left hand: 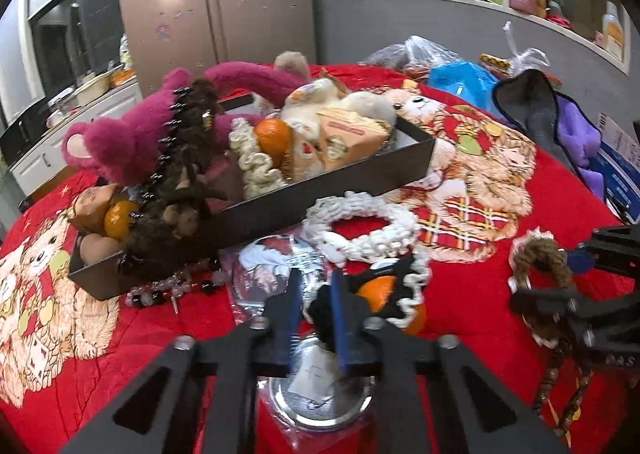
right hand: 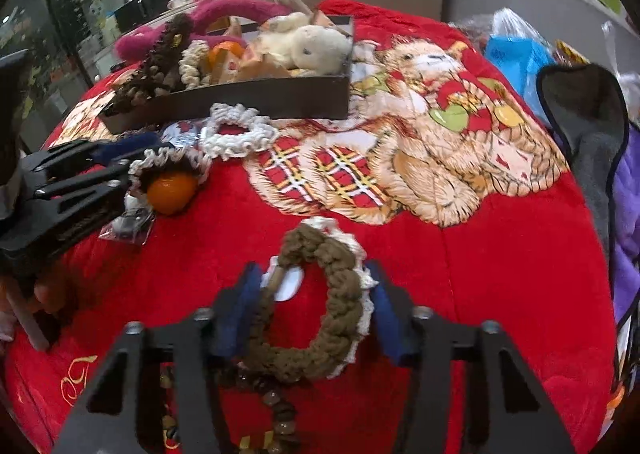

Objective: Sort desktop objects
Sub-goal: 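Grasp the black lace-trimmed scrunchie with the left tool while the right tool grasps the brown knitted ring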

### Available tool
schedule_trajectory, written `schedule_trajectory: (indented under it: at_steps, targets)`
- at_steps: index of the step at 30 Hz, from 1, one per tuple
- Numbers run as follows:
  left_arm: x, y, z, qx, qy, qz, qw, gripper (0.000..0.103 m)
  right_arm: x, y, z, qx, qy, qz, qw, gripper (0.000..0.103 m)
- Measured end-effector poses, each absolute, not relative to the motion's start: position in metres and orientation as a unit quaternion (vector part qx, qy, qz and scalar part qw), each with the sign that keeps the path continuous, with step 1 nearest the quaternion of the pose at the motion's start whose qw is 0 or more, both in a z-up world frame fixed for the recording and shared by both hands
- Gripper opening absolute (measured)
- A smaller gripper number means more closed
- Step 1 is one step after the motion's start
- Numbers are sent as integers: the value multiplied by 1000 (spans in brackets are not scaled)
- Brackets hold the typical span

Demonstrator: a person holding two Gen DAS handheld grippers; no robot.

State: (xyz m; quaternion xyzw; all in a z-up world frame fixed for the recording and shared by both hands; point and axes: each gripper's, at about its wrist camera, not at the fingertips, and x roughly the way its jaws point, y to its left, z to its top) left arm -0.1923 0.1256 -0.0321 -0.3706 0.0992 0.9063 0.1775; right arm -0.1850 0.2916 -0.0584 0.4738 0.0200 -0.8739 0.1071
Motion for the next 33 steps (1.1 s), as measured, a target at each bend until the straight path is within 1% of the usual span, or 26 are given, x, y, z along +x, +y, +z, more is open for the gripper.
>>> schedule_trajectory:
  at_steps: [1, 2, 3, 9, 13, 16, 20, 23, 25, 27, 28, 30, 33]
  targets:
    - [-191, 125, -31, -367, 98, 908, 180, 7, -184, 290, -57, 470, 25, -876, 107, 28]
    - [-191, 125, -31, -365, 96, 908, 181, 3, -183, 289, -57, 467, 31, -877, 107, 19]
    - [-190, 125, -30, -365, 95, 908, 183, 0, -182, 288, -55, 464, 33, -879, 106, 18]
    - [-186, 120, -21, -345, 80, 915, 194, 0, -179, 289, -43, 434, 19, -893, 122, 18]
    - [-181, 125, -19, -335, 93, 915, 203, 0, -177, 286, -39, 428, 5, -893, 140, 18]
    - [-180, 130, -22, -347, 99, 906, 222, 0, -178, 285, -39, 430, 4, -892, 142, 18]
    - [-175, 138, -24, -331, 127, 908, 222, 11, -177, 285, -38, 428, -1, -892, 144, 18]
    - [-174, 139, -24, -330, 127, 908, 224, 11, -175, 283, -37, 426, -3, -892, 149, 18]
    - [-175, 137, -22, -331, 122, 909, 220, 20, -175, 282, -37, 427, -3, -891, 153, 18]
    - [-175, 132, -19, -328, 109, 912, 222, 45, -174, 282, -37, 427, -2, -891, 156, 18]
    - [-174, 130, -18, -327, 97, 910, 234, 47, -174, 281, -37, 427, -1, -891, 156, 18]
    - [-174, 129, -18, -334, 82, 904, 254, 47, -173, 282, -36, 426, -3, -891, 157, 18]
    - [-171, 136, -21, -333, 99, 903, 255, 47, -172, 283, -36, 426, -4, -891, 157, 18]
